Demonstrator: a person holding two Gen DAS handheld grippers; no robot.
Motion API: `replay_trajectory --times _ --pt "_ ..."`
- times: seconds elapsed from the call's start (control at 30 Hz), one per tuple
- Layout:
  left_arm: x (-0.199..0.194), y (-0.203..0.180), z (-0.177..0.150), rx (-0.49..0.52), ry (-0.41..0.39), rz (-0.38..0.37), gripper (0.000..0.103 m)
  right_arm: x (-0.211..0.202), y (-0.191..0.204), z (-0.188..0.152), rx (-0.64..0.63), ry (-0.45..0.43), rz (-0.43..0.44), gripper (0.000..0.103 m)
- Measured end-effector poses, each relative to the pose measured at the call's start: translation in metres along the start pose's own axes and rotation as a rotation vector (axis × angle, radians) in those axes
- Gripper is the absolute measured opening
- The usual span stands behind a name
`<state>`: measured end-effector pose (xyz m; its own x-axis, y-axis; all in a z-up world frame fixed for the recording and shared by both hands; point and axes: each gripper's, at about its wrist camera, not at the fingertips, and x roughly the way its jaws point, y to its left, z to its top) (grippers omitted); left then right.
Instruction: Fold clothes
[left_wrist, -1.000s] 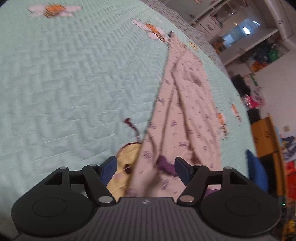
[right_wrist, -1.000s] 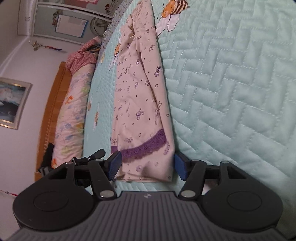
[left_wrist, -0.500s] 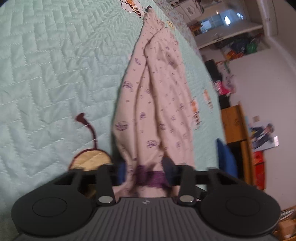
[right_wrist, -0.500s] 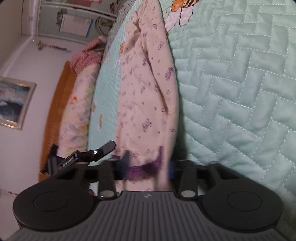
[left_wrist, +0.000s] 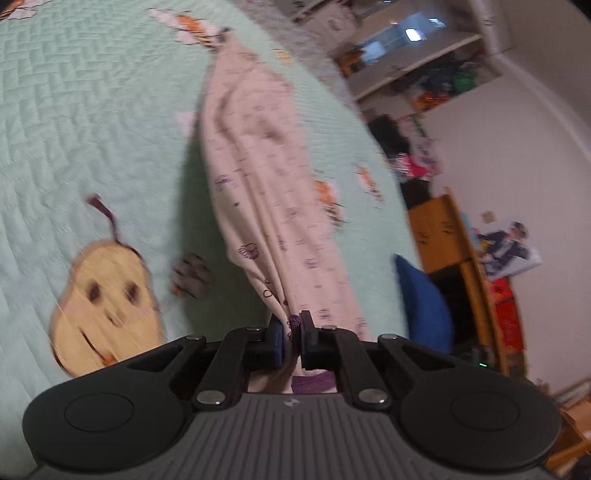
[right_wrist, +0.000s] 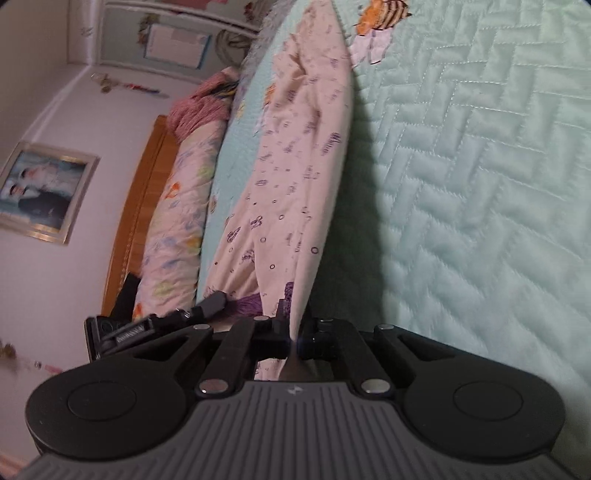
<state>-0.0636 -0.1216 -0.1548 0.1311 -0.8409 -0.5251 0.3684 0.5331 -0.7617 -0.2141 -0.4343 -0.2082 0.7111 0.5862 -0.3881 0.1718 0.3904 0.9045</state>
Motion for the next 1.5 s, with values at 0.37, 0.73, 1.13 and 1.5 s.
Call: replay_trajectory --times 0.37,0.73,1.13,1.5 --pt "0.003 0.031 -0.071 -0.092 0.035 0.179 0.013 -0.043 -0.041 -0.045 0.053 0.014 -0.075 0.007" --pt "-0.019 0.007 -0.051 -0.035 0.085 0.231 0.04 -0.06 -0.03 -0.034 0.023 0.011 -0.092 0.031" --pt "0.028 0.015 0.144 -0.069 -0.132 0.234 0.06 -0.03 0.029 0.149 -0.077 -0.161 -0.08 0.058" --pt "0.134 0.071 0.289 -0.12 -0.152 0.276 0.062 0.112 -0.004 0.323 -0.089 -0.092 -0.147 0.067"
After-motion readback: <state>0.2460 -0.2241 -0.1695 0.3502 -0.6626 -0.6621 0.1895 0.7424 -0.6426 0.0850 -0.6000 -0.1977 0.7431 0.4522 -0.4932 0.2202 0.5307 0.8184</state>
